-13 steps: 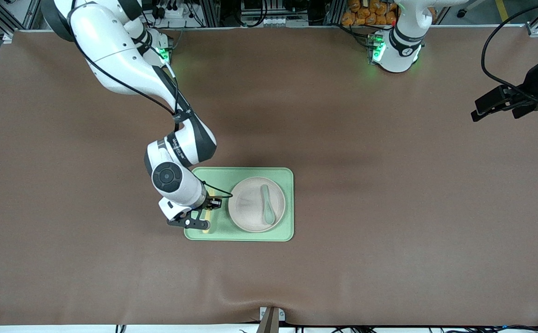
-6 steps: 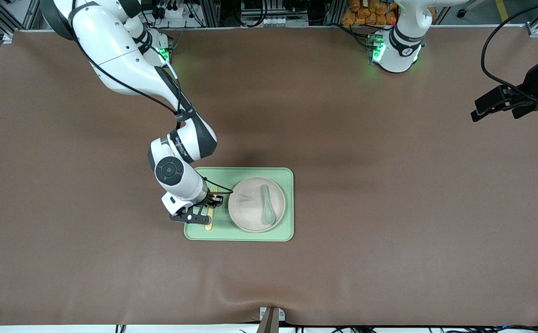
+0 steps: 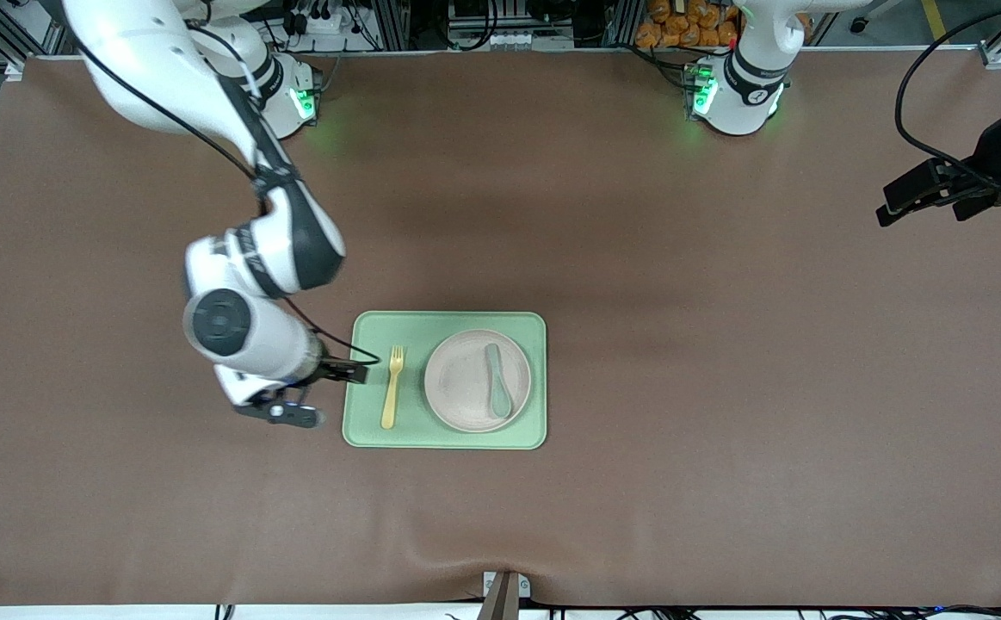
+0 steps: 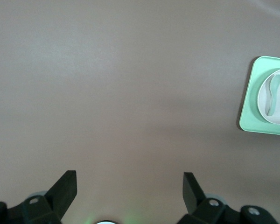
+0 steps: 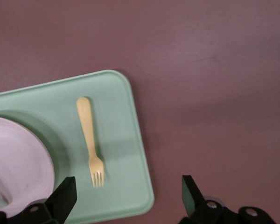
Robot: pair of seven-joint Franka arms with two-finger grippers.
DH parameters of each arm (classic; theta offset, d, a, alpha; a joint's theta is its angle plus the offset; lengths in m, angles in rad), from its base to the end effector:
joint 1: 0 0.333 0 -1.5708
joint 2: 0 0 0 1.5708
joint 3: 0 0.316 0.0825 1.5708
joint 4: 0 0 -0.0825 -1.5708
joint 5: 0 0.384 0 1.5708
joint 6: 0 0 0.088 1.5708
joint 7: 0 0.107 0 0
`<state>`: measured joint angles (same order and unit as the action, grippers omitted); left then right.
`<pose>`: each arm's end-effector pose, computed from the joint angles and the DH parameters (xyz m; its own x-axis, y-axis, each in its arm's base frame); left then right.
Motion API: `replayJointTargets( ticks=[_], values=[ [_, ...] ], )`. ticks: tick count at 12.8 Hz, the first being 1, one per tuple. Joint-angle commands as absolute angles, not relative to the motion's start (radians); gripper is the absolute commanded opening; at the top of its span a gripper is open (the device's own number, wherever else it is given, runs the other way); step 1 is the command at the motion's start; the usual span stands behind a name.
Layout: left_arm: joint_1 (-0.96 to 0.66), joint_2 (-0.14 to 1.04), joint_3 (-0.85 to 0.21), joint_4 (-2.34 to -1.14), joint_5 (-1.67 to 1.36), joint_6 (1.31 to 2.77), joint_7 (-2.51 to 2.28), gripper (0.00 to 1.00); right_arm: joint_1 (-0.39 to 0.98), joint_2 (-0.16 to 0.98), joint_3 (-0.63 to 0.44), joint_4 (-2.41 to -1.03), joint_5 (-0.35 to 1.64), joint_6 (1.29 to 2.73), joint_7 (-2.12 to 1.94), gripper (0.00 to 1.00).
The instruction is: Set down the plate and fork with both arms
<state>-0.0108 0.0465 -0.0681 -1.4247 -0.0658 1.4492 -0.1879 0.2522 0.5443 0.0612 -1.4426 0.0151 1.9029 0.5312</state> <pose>0.5543 -0.0505 0.6565 0.9944 0.1005 -0.0340 0.1025 -0.9927 0.0633 0.6654 0.2092 0.3675 0.9691 -0.2279 -0.0948 -0.2286 -0.9735 0.0029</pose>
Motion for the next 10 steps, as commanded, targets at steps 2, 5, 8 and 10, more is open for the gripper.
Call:
replayJointTargets(
  ticks=[2,5,8,10],
  values=[
    [-0.002,0.023,-0.078,-1.443,-0.054,1.459,-0.172,1.0,0.085,0.416,0.199,-1.375,0.0,1.671,0.439,1.0],
    [-0.003,0.021,-0.08,-1.443,-0.048,1.459,-0.172,1.0,0.031,0.353,0.19,-1.293,-0.005,1.458,0.272,1.0],
    [-0.003,0.015,-0.08,-1.443,-0.048,1.459,-0.17,1.0,0.018,0.237,0.129,-1.304,0.009,1.442,0.259,1.0],
    [-0.005,0.015,-0.08,-1.442,-0.041,1.459,-0.172,1.0,-0.014,0.149,0.124,-1.383,0.012,1.437,0.253,1.0]
  ],
)
